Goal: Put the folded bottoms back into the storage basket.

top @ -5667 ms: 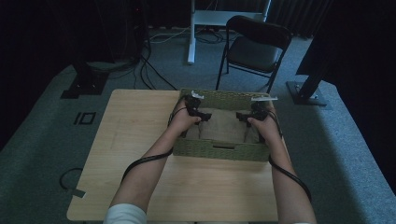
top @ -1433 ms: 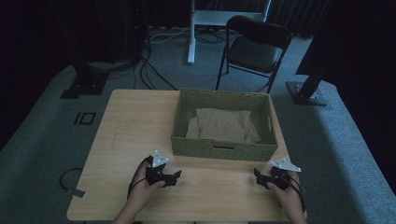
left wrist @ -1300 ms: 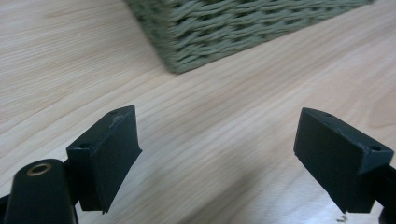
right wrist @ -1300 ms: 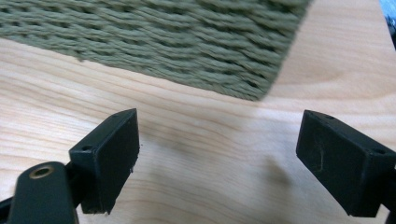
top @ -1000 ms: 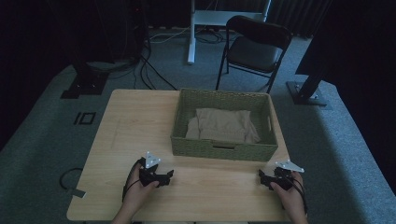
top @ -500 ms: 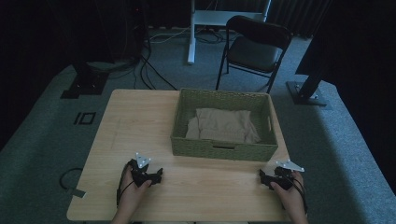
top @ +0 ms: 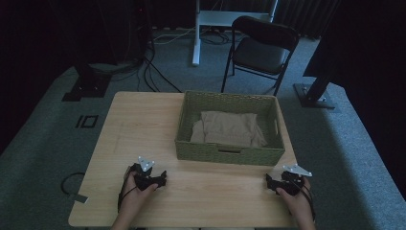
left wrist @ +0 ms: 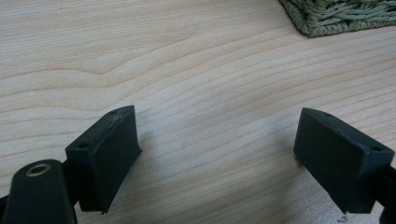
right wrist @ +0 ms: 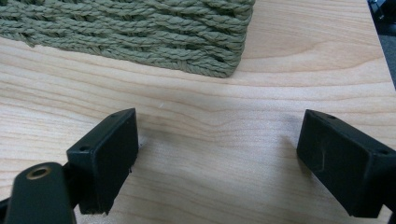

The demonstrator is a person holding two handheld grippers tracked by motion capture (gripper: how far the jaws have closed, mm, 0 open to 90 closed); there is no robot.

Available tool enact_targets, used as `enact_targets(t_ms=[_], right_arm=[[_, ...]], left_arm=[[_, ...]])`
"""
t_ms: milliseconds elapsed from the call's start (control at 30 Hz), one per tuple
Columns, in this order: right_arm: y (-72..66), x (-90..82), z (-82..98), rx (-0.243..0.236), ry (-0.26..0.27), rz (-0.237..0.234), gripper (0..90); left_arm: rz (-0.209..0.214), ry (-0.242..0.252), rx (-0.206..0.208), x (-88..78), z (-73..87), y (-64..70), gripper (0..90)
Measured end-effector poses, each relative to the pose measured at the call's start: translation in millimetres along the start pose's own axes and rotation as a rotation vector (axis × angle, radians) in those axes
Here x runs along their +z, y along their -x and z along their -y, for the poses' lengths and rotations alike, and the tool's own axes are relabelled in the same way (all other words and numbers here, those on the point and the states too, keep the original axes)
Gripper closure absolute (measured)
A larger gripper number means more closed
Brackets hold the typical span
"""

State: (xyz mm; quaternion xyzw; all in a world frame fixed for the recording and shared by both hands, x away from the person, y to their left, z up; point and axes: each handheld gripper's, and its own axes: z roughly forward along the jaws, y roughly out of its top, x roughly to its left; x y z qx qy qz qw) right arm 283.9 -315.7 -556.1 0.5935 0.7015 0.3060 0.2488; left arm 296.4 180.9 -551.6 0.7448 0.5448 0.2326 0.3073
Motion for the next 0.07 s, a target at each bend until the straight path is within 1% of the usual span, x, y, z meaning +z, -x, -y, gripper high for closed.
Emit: enact_targets(t_ms=[67], right_arm=[[-0.1,0.0,0.0,0.000,0.000,0.000,12.1]], left_arm=[[-0.001,0.000,-0.003,-0.1,0.1,0.2,14.9]])
